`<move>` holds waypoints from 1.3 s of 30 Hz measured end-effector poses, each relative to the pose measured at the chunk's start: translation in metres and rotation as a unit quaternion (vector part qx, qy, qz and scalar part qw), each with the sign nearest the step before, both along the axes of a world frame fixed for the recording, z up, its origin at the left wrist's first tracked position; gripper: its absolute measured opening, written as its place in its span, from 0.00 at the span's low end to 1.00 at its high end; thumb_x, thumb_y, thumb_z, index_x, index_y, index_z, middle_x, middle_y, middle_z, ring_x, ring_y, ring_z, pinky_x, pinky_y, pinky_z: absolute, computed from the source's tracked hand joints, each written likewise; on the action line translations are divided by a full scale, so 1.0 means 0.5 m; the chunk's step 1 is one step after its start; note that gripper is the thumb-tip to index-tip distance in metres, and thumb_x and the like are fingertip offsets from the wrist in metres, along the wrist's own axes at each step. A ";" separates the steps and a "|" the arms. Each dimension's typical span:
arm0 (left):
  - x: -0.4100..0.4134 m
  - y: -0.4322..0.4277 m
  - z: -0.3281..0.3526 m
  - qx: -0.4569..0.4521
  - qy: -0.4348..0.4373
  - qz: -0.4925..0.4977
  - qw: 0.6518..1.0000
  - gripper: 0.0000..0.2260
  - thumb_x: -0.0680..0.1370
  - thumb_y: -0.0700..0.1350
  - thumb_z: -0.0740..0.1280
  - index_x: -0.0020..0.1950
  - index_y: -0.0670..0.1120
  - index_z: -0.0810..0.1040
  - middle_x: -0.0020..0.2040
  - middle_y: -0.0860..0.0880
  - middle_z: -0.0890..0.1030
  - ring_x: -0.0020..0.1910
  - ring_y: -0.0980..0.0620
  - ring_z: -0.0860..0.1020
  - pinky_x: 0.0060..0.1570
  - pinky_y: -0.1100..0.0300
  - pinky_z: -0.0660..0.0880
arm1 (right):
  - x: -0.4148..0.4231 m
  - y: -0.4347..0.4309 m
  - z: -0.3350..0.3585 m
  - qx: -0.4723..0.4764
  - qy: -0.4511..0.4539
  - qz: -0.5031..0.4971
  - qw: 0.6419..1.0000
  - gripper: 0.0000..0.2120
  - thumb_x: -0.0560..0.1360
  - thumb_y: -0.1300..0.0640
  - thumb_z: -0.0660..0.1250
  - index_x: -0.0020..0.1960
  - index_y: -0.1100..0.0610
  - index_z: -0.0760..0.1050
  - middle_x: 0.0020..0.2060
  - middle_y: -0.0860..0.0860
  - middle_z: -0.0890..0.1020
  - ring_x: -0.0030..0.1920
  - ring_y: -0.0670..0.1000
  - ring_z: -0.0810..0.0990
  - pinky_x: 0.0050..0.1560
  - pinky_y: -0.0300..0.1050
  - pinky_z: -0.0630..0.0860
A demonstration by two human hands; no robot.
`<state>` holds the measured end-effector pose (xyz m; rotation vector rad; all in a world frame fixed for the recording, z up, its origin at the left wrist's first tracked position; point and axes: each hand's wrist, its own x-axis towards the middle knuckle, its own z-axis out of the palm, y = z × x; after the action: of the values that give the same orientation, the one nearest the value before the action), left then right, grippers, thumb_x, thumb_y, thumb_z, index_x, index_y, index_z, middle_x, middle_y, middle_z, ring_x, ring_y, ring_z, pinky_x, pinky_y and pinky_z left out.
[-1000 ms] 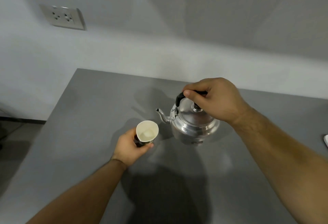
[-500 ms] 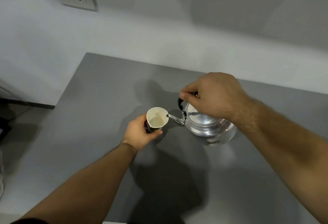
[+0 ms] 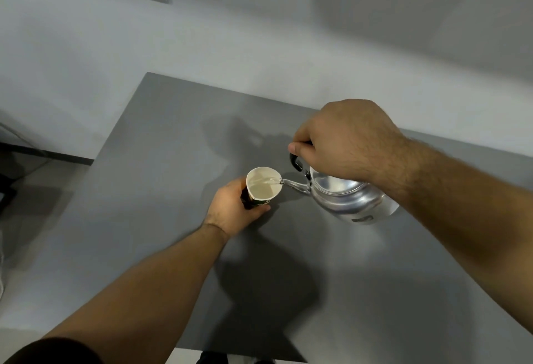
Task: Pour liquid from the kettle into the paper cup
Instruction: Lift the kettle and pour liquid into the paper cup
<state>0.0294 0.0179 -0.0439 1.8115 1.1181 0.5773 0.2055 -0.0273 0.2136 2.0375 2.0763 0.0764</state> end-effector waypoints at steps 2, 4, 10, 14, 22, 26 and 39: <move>0.000 -0.001 0.003 0.009 0.002 0.000 1.000 0.26 0.65 0.52 0.82 0.61 0.53 0.81 0.52 0.57 0.84 0.51 0.55 0.82 0.53 0.59 0.79 | -0.006 0.005 0.005 -0.006 -0.010 0.006 1.000 0.19 0.84 0.43 0.59 0.46 0.47 0.86 0.27 0.46 0.76 0.29 0.44 0.70 0.31 0.41 0.63; 0.000 -0.001 0.005 0.017 0.002 -0.004 1.000 0.26 0.66 0.51 0.82 0.62 0.53 0.81 0.55 0.53 0.85 0.54 0.52 0.82 0.54 0.60 0.77 | -0.012 0.008 0.009 -0.016 -0.019 0.009 1.000 0.19 0.84 0.44 0.60 0.45 0.48 0.86 0.27 0.47 0.75 0.29 0.45 0.69 0.31 0.41 0.60; 0.000 -0.003 0.008 0.029 0.000 -0.006 1.000 0.28 0.66 0.51 0.82 0.64 0.52 0.80 0.59 0.50 0.85 0.58 0.48 0.82 0.56 0.59 0.76 | -0.026 0.016 0.011 -0.013 -0.047 0.022 0.999 0.20 0.83 0.44 0.59 0.46 0.49 0.86 0.28 0.47 0.75 0.29 0.47 0.70 0.31 0.41 0.59; -0.001 -0.005 0.008 0.034 -0.003 -0.002 0.999 0.28 0.66 0.51 0.82 0.64 0.52 0.80 0.58 0.51 0.85 0.56 0.50 0.82 0.54 0.63 0.73 | -0.033 0.021 0.014 -0.012 -0.058 0.030 0.998 0.19 0.83 0.44 0.59 0.48 0.49 0.87 0.30 0.47 0.77 0.31 0.50 0.72 0.30 0.41 0.58; 0.000 -0.003 0.002 0.052 -0.005 -0.006 0.999 0.28 0.66 0.52 0.82 0.64 0.52 0.80 0.58 0.50 0.85 0.57 0.48 0.82 0.54 0.62 0.73 | -0.044 0.026 0.012 -0.029 -0.068 0.037 0.997 0.20 0.84 0.45 0.58 0.48 0.50 0.87 0.30 0.47 0.75 0.33 0.52 0.74 0.31 0.41 0.56; 0.000 -0.002 -0.001 0.058 -0.007 -0.010 0.998 0.28 0.66 0.52 0.82 0.64 0.52 0.80 0.58 0.50 0.85 0.57 0.48 0.82 0.55 0.62 0.73 | -0.041 0.030 -0.002 -0.017 -0.076 0.039 0.996 0.20 0.83 0.44 0.59 0.46 0.50 0.87 0.28 0.47 0.75 0.29 0.49 0.71 0.30 0.40 0.57; -0.001 -0.001 -0.005 0.073 -0.016 -0.013 0.997 0.28 0.66 0.54 0.81 0.64 0.53 0.79 0.58 0.51 0.85 0.57 0.49 0.81 0.55 0.63 0.72 | -0.015 0.056 -0.058 0.005 -0.032 0.028 0.999 0.20 0.78 0.43 0.62 0.36 0.52 0.84 0.28 0.50 0.83 0.30 0.55 0.82 0.35 0.45 0.76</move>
<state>0.0290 0.0176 -0.0463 1.9319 1.0527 0.6845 0.1983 0.0005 0.1845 1.9571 2.0969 0.1608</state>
